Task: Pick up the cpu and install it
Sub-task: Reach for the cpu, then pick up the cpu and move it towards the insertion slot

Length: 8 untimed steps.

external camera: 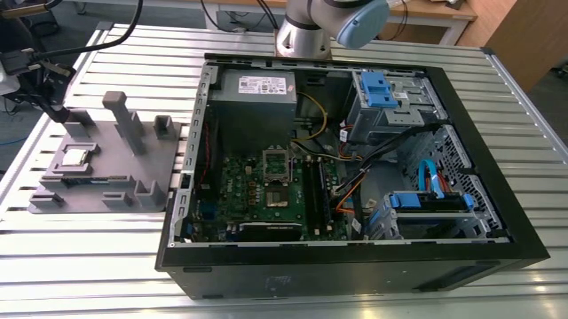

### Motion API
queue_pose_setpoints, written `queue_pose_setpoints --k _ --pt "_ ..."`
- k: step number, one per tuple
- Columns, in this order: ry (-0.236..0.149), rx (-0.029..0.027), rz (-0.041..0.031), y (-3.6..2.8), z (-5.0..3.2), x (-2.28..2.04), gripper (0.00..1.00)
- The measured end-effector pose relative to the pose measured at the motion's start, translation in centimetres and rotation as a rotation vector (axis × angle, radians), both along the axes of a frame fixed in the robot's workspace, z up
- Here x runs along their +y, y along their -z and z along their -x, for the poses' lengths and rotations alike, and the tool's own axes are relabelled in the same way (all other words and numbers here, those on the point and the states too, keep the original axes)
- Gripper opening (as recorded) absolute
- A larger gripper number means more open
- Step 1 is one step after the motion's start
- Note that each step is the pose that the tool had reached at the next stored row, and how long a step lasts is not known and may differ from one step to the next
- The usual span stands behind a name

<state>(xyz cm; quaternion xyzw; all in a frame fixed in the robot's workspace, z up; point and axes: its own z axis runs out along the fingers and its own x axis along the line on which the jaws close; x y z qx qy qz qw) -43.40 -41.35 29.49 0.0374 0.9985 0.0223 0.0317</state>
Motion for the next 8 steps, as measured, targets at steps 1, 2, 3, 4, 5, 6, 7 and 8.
queue_pose_setpoints --k 1,2,3,4,5,6,7,8 --pt "0.0 -0.0002 -0.0001 0.03 0.0 0.0 0.11" --pt "0.0 -0.0001 0.0 0.06 0.01 0.0 0.11" --pt "0.0 -0.0002 -0.0001 0.1 0.01 0.0 0.11" --pt "0.0 -0.0001 0.0 0.11 0.01 0.0 0.11" --pt "0.0 -0.0001 0.0 0.11 0.02 0.0 0.11" --pt "0.0 -0.0001 -0.0001 0.13 0.02 0.0 0.11" --pt "0.0 -0.0002 0.0 0.15 0.02 0.0 0.11" --pt "0.0 -0.0002 0.0 0.15 0.02 0.0 0.11"
